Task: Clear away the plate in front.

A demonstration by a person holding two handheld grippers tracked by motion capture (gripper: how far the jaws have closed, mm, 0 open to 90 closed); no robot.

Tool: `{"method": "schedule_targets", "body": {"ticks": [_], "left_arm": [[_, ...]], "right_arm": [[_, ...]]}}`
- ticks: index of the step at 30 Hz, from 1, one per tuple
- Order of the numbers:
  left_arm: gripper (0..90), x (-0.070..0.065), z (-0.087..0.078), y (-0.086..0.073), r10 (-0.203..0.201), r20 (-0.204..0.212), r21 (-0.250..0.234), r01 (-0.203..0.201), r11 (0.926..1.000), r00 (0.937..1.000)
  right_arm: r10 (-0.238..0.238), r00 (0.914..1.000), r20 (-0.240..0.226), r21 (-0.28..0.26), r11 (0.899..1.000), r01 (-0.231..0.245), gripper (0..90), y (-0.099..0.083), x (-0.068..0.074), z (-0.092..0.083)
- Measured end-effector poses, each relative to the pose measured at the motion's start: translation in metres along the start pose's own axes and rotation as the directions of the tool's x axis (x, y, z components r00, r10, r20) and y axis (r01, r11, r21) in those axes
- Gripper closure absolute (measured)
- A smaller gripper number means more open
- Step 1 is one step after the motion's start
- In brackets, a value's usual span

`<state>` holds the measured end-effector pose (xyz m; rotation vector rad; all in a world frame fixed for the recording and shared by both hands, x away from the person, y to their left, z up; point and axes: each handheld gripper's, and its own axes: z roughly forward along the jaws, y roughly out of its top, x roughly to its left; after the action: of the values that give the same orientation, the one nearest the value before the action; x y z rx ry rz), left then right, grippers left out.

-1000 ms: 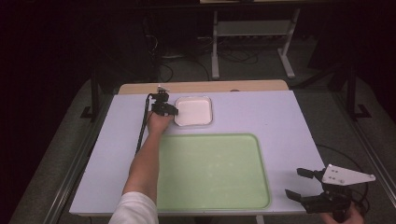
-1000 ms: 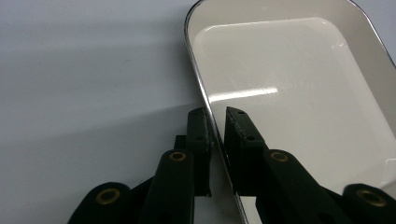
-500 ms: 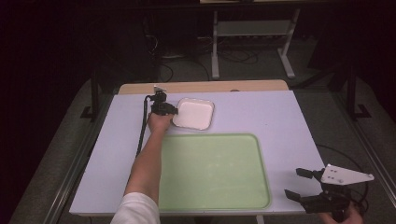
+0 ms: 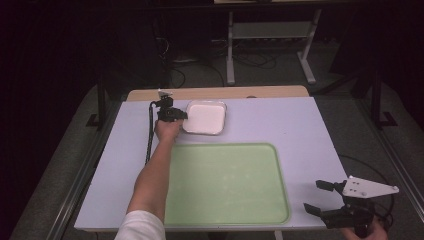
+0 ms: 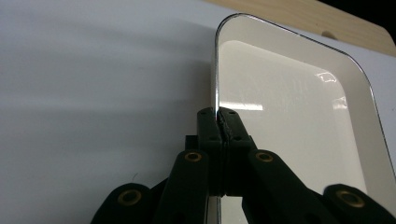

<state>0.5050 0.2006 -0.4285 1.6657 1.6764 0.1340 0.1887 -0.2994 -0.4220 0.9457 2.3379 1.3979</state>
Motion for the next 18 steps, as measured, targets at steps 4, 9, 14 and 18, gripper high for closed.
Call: {"method": "schedule_targets", "body": {"ticks": [4,9,14,18], "left_arm": [[88.9,-0.002,-0.009,-0.001,-0.021,0.001,-0.025,0.021,0.9995,0.9998],[89.0,-0.004,-0.022,-0.004,-0.024,0.005,-0.04,0.024,0.9989,0.9997],[89.0,-0.003,-0.035,-0.007,-0.032,0.017,-0.057,0.033,0.9978,0.9993],[89.0,-0.003,-0.044,-0.009,-0.034,0.014,-0.068,0.035,0.9971,0.9993]], "right_arm": [[0.0,1.0,0.002,-0.005,1.0,0.0,14.0,0.0,0.0,-0.001],[-0.002,1.0,-0.002,-0.009,1.0,0.002,14.0,0.001,0.0,0.0],[-0.007,1.0,-0.005,-0.007,1.0,0.007,14.0,0.002,0.002,0.001],[-0.006,1.0,-0.007,-0.004,1.0,0.006,14.0,0.002,0.002,0.001]]}}
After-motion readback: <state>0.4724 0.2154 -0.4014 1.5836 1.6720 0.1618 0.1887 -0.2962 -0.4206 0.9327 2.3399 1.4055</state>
